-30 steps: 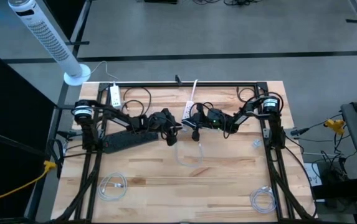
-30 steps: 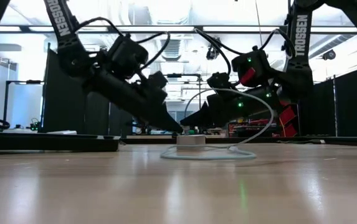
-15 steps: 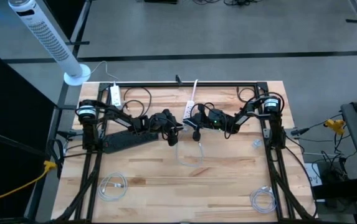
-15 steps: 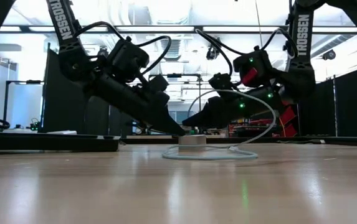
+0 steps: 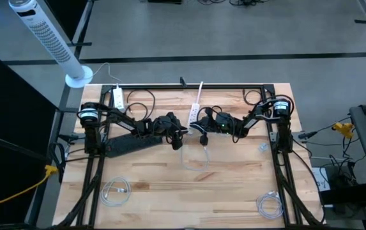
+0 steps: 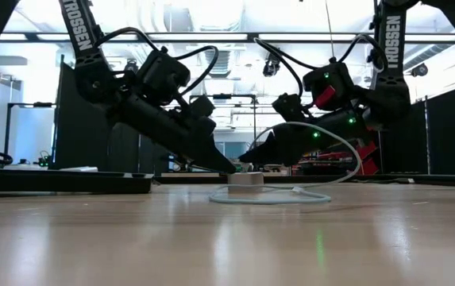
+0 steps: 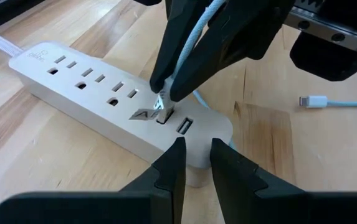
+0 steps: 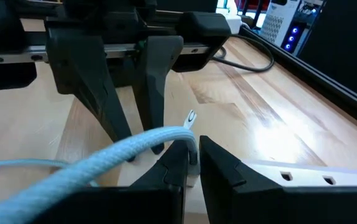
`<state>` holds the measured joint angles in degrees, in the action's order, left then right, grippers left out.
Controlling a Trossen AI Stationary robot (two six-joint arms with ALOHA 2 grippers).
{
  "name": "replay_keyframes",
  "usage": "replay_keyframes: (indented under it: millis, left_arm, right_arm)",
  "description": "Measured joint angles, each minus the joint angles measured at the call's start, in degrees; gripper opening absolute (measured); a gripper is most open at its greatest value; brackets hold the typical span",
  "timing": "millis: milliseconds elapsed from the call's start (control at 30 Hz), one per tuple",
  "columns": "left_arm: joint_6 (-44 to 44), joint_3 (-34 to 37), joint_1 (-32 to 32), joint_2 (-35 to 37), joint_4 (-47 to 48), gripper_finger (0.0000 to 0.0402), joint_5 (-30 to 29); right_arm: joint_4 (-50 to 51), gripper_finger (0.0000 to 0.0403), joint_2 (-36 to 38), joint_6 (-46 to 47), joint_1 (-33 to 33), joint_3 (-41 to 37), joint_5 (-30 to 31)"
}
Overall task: Insert USB
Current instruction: Insert the light blue USB cable into the right white outlet
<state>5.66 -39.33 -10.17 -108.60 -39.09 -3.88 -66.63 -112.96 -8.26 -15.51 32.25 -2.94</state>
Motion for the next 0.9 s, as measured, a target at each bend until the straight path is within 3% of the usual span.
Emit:
replay_keyframes:
  millis: [400, 900]
  left_arm:
    - [1.2, 0.2, 0.0, -0.1, -1.3, 0.0063, -0.1]
    - [2.4, 0.2, 0.0, -0.1, -1.5, 0.0063, 0.0]
  right_arm:
    - [8.4, 0.0014, 0.2, 2.1, 0.0, 3.4, 0.3]
    - [11.3, 0.0014, 0.2, 2.5, 0.0, 3.4, 1.3]
